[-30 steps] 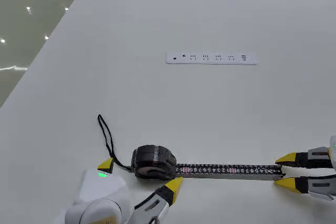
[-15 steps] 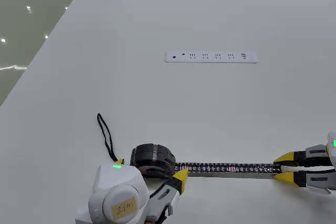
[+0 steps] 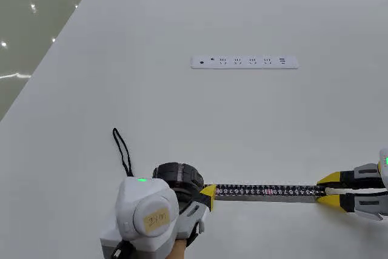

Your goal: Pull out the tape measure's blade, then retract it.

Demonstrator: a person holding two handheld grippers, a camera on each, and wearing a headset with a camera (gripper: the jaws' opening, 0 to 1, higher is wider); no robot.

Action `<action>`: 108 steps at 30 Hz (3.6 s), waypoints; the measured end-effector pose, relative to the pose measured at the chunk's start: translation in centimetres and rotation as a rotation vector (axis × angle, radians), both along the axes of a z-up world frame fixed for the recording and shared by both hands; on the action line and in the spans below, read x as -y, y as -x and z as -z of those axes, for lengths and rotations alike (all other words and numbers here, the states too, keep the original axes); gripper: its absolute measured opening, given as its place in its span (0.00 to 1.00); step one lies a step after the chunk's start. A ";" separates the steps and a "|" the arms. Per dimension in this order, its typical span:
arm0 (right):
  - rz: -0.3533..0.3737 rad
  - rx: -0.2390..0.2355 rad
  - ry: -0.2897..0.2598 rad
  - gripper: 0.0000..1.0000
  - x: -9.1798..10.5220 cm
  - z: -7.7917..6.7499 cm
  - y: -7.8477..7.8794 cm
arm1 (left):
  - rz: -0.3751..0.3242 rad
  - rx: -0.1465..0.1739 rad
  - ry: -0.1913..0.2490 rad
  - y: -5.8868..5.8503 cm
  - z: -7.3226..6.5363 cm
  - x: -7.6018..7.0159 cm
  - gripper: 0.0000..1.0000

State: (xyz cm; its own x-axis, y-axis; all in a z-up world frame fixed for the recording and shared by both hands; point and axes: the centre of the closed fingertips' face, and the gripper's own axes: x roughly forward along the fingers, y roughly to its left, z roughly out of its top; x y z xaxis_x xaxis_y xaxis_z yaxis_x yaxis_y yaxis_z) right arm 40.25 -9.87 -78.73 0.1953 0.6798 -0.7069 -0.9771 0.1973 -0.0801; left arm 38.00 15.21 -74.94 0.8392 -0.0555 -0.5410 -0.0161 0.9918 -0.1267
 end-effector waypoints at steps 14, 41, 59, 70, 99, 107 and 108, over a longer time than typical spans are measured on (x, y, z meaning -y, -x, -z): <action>0.002 0.001 0.004 0.14 0.0 0.0 0.0 | -0.023 -0.015 0.002 -0.9 0.6 0.2 0.68; -0.011 0.007 0.015 0.13 0.0 0.0 0.1 | -0.036 -0.115 -0.020 -1.3 1.6 -0.5 0.62; -0.039 0.020 0.048 0.12 0.2 0.0 0.2 | -0.021 -0.122 0.001 -1.3 1.6 -0.5 0.60; -0.044 0.028 0.059 0.12 0.2 0.0 0.2 | -0.019 -0.122 0.013 -1.2 1.6 -0.6 0.60; -0.061 0.020 0.010 0.12 -4.4 -0.4 0.9 | -0.011 -0.134 0.049 -1.1 1.6 -0.6 0.60; -0.064 0.017 0.004 0.12 -5.1 -0.3 0.9 | -0.009 -0.137 0.055 -1.1 1.5 -0.6 0.60; -0.063 0.016 0.002 0.12 -5.2 -0.4 0.9 | -0.009 -0.137 0.055 -1.1 1.5 -0.6 0.60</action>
